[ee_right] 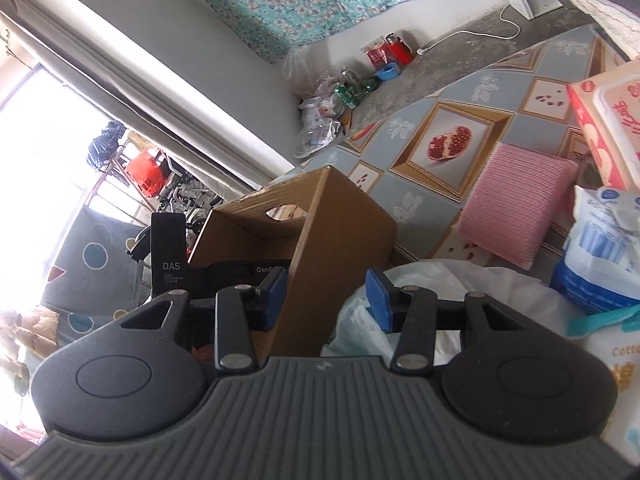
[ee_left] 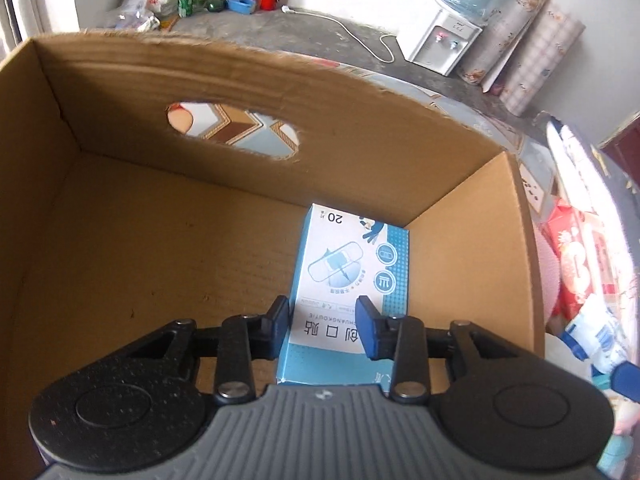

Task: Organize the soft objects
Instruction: 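Carry the blue bandage box with the left gripper into the cardboard box, then reach the left gripper to the white cotton swab bag and grasp it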

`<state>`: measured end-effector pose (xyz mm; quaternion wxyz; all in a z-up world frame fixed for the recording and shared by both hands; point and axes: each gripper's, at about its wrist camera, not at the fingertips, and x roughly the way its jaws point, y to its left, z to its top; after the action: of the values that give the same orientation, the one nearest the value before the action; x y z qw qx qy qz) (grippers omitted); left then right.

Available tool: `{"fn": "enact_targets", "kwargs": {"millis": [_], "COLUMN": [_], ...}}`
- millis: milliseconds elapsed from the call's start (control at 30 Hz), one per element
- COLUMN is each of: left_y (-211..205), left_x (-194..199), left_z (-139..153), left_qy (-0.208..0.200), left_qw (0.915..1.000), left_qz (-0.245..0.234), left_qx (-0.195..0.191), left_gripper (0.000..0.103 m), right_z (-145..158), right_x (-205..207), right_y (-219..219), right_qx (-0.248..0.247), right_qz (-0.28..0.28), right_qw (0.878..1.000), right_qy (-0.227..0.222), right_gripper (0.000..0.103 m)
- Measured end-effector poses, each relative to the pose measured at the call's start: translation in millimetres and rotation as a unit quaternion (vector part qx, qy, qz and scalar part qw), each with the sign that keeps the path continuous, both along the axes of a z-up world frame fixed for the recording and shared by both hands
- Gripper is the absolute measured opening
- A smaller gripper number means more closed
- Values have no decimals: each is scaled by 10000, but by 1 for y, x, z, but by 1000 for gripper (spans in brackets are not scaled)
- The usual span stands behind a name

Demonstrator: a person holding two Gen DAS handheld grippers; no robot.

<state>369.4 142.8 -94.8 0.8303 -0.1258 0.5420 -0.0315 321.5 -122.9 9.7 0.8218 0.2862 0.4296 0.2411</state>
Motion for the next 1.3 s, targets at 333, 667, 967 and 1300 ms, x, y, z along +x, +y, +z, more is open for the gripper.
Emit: {"fn": "enact_targets", "kwargs": {"millis": [333,667,967,1300], "left_y": [7,-12,-84,-162], "left_x": [-59,-175,-264,-302], "left_z": [76,179,208,162], "left_qy": [-782,-1991,-2653,-2664], "left_qw": [9950,9750,9619,9589], "left_qz": [320,523,-122,-918], "left_qx": [524,831,648,319], "left_gripper": [63,68,76,76], "right_z": [36,50,53,48], "right_x": [-60,-149,-197,-215], "right_y": [-66,-130,-150,-169], "right_qx": [-322,-484,-402,-471], "right_qz": [-591,-902,-1022,-1252], "right_qw": [9971,9937,9932,9907], "right_qy": [-356,-459,-393,-251], "right_gripper": [58,61,62,62]}}
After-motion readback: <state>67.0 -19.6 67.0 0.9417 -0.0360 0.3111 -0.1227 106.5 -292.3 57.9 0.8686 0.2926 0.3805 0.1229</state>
